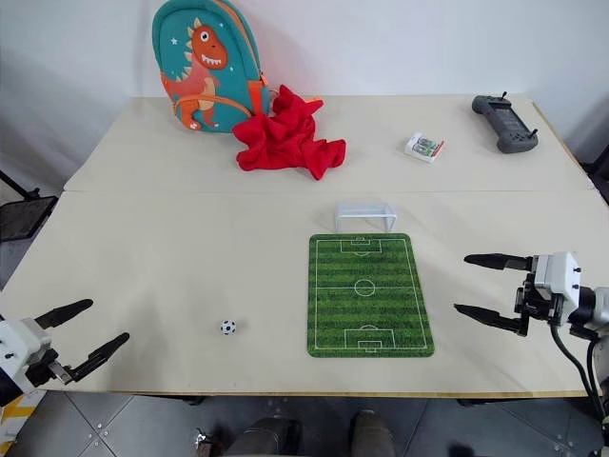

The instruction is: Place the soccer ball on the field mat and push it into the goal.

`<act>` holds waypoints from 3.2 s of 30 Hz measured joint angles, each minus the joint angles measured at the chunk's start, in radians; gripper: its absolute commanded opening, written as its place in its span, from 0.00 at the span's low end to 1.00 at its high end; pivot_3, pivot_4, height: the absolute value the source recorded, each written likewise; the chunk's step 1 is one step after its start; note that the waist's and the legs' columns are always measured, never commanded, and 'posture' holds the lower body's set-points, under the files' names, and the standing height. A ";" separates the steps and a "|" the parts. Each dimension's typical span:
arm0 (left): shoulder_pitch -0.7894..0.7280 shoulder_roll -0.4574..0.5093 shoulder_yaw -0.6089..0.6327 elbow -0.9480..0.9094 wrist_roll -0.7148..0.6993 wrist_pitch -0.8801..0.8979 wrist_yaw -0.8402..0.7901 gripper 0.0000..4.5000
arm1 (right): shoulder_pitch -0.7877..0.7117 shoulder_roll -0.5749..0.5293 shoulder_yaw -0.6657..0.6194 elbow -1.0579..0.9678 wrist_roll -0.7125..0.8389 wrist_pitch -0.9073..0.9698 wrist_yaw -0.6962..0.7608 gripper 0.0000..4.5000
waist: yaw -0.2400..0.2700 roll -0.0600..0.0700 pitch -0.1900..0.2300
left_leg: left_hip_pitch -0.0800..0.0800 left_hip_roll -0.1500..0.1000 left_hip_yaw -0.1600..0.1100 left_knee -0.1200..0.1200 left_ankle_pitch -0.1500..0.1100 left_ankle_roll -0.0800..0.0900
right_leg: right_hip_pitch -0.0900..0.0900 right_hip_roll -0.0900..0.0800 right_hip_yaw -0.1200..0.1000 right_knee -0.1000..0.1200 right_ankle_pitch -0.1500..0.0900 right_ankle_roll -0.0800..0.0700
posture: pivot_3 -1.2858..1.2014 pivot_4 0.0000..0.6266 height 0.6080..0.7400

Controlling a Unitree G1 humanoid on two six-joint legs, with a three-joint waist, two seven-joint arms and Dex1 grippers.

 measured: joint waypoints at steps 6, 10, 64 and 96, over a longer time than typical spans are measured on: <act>-0.002 -0.005 -0.001 -0.013 -0.001 0.015 0.007 0.99 | 0.014 0.003 0.010 -0.017 0.028 0.017 0.000 1.00 | 0.000 0.000 0.000 | 0.000 0.000 0.000 0.000 0.000 0.000 | 0.000 0.000 0.000 0.000 0.000 0.000 | 0.52 0.24 1.00; -0.019 -0.005 -0.001 0.002 -0.021 0.021 -0.025 0.99 | 0.056 0.053 -0.007 -0.136 0.128 0.124 -0.001 1.00 | 0.001 0.000 0.000 | 0.000 0.000 0.000 0.000 0.000 0.000 | 0.000 0.000 0.000 0.001 0.000 0.000 | 0.52 0.24 1.00; -0.345 -0.089 -0.548 -0.137 0.082 0.235 -0.084 0.19 | 0.271 0.030 -0.120 -0.326 0.215 0.105 0.002 1.00 | 0.024 -0.002 -0.001 | 0.001 0.000 0.001 0.004 -0.001 0.000 | 0.000 0.000 -0.001 0.006 0.001 0.001 | 0.52 0.24 1.00; -0.858 -0.398 -1.107 -0.196 0.190 0.630 -0.013 0.19 | 0.521 -0.080 -0.317 -0.357 0.236 0.101 0.004 1.00 | 0.038 -0.004 0.000 | -0.001 -0.004 0.004 0.016 -0.002 0.004 | 0.001 0.001 0.000 0.006 0.004 0.007 | 0.52 0.24 1.00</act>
